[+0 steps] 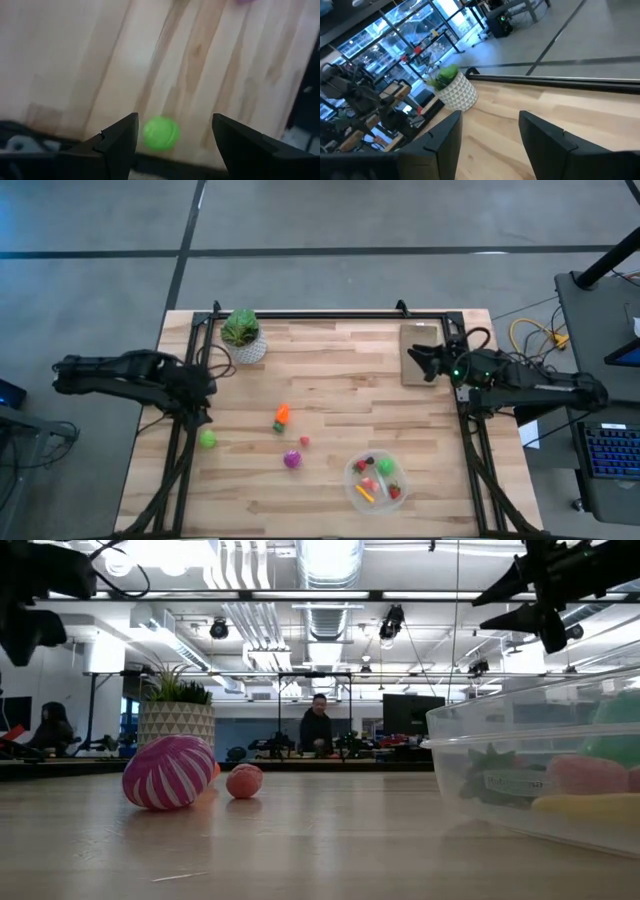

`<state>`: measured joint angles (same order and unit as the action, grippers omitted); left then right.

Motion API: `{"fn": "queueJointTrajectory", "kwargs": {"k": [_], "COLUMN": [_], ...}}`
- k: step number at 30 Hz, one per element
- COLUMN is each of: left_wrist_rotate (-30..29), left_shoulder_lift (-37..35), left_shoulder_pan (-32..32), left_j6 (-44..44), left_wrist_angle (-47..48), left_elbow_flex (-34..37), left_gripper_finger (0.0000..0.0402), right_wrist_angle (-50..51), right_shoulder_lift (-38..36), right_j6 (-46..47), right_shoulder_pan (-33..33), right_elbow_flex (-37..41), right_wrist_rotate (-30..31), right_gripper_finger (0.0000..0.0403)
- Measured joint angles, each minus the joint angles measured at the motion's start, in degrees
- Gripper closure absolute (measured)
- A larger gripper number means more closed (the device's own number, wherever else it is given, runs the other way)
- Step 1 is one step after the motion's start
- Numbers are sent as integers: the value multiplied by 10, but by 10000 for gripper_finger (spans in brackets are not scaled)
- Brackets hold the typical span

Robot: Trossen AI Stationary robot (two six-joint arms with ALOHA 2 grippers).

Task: Pick and placing Produce into tupperware
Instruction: Put the cabbage into the transparent bin

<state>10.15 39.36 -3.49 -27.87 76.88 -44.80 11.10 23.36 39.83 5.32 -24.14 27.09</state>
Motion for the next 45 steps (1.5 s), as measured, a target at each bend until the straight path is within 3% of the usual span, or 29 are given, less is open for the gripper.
{"fn": "queueJointTrajectory", "kwargs": {"k": [5,8,13,16,20,24,34,45], "left_wrist_rotate": [-8,5,105,108,92,79,130,108], "left_shoulder_lift": [31,65,147,188,221,280,396,464], "left_shoulder_pan": [-12,-30,-63,-105,-157,-166,-167,-167], "left_j6": [80,84,-83,-116,-146,-225,-234,-198], "left_wrist_angle": [3,2,14,-1,-90,-57,-97,-107], "left_elbow_flex": [1,1,1,3,4,52,53,7], "left_gripper_finger": [168,177,195,207,220,224,219,168], "right_wrist_angle": [27,38,57,61,65,67,72,76], "right_shoulder_lift": [-18,-20,-19,-19,-20,-19,-19,-19], "right_j6": [2,8,35,36,32,32,32,41], "right_shoulder_pan": [0,0,0,0,0,0,3,3], "right_elbow_flex": [0,0,0,0,0,0,0,0], "right_wrist_rotate": [0,0,0,0,14,15,15,16], "right_gripper_finger": [215,215,216,215,215,215,215,215]}}
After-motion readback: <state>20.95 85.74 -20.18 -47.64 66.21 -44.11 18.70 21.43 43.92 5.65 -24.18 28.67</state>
